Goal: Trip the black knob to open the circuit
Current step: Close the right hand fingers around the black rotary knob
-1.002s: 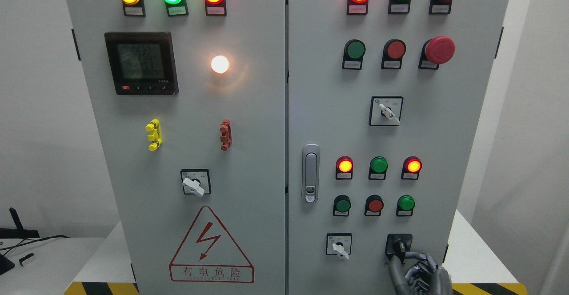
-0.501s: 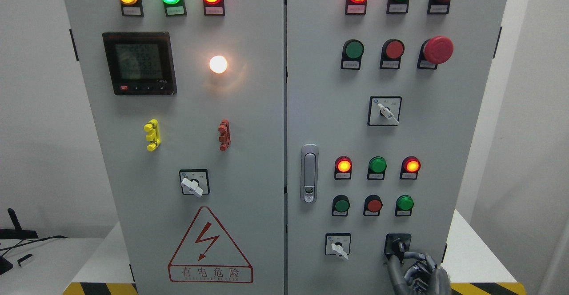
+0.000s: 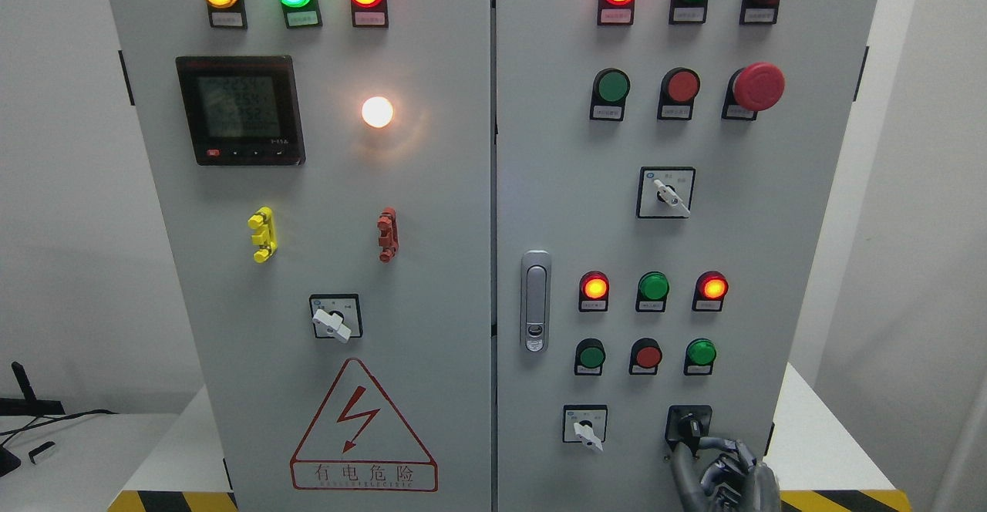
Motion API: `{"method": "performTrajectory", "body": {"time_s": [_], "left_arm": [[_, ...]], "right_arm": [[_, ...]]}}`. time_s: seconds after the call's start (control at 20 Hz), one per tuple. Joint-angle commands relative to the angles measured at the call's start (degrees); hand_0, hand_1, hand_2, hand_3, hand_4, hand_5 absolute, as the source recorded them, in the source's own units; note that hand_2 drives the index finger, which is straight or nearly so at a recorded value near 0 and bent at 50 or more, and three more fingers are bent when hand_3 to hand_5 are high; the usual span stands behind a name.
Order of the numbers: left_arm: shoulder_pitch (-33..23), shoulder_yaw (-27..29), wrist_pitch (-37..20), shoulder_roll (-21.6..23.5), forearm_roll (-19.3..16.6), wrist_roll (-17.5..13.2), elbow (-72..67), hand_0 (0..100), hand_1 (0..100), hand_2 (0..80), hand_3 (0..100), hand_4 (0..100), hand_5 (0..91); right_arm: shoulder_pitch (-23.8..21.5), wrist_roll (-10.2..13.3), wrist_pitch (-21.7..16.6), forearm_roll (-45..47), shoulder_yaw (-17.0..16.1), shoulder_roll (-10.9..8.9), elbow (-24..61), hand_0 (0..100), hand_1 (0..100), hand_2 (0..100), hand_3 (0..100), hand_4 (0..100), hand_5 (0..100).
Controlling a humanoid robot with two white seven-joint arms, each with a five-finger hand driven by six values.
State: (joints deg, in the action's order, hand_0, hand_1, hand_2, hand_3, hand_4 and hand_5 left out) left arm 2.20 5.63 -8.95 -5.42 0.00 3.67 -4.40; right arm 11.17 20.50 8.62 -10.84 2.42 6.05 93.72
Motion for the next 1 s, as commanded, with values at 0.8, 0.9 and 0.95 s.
{"method": "performTrajectory", "body": {"time_s": [0.8, 0.9, 0.95], "left_arm": [[0.0, 0.0, -0.01, -0.03, 0.26, 0.02, 0.0, 12, 39, 0.0, 0, 0, 0.0], [0.0, 0.0, -0.01, -0.03, 0.26, 0.02, 0.0, 12, 39, 0.0, 0, 0, 0.0], [0.0, 0.0, -0.01, -0.03, 0.26, 0.02, 0.0, 12, 39, 0.0, 0, 0, 0.0]], "right_arm": [[0.17, -0.73, -0.09, 1.0, 0.13, 0.28, -0.03, 42, 71, 57, 95, 94, 100], [0.17, -0.81, -0.09, 1.0, 0.13, 0.28, -0.03, 42, 71, 57, 95, 94, 100], [0.26, -0.81, -0.09, 1.0, 0.22, 0.37, -0.03, 42, 71, 58, 95, 94, 100]]}}
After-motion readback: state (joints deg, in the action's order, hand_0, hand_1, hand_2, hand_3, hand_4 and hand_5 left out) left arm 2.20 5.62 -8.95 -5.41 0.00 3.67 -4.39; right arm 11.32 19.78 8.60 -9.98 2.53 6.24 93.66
